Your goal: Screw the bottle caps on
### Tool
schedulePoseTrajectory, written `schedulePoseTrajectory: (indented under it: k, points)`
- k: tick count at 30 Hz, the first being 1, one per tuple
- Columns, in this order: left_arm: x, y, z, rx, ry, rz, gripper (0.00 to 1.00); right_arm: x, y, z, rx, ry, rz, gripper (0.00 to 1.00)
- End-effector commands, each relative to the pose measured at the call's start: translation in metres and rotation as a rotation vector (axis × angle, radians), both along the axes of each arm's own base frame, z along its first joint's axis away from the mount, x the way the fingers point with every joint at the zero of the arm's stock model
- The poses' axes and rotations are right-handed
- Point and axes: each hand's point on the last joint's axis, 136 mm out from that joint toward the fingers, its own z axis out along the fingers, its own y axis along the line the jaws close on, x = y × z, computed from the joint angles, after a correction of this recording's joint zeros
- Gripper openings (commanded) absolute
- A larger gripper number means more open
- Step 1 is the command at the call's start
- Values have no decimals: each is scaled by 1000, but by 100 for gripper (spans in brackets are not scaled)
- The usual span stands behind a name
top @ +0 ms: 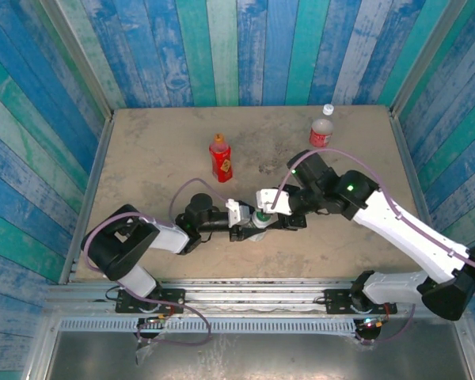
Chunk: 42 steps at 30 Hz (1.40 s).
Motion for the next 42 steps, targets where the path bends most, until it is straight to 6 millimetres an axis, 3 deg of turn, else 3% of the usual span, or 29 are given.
schedulePoseTrajectory:
  k: [1,16,21,24,27,33,36,40,42]
  points:
    - [-14,3,-24,82,74,-40,57,4,-6,-14,-105,-35,47,58]
    - [-15,4,-26,84,73,-45,57,16,-3,-29,-184,3,12,37]
    - [4,6,-11,25,60,77,55,20,-2,-29,-184,32,-58,28]
    - [25,8,6,-29,37,201,54,45,-4,-25,-168,62,-328,21]
    - [38,6,20,-51,-8,278,54,73,-9,-18,-96,139,-704,17]
    - [46,1,21,-31,-32,316,54,70,-19,-32,-23,372,-1179,9]
    - [41,2,16,-20,-22,300,54,64,-15,-30,-16,412,-1168,15]
    - [32,6,10,6,-15,275,54,60,-14,-4,-12,265,-930,48]
    - [25,8,7,15,-18,251,55,55,-16,6,-27,162,-781,58]
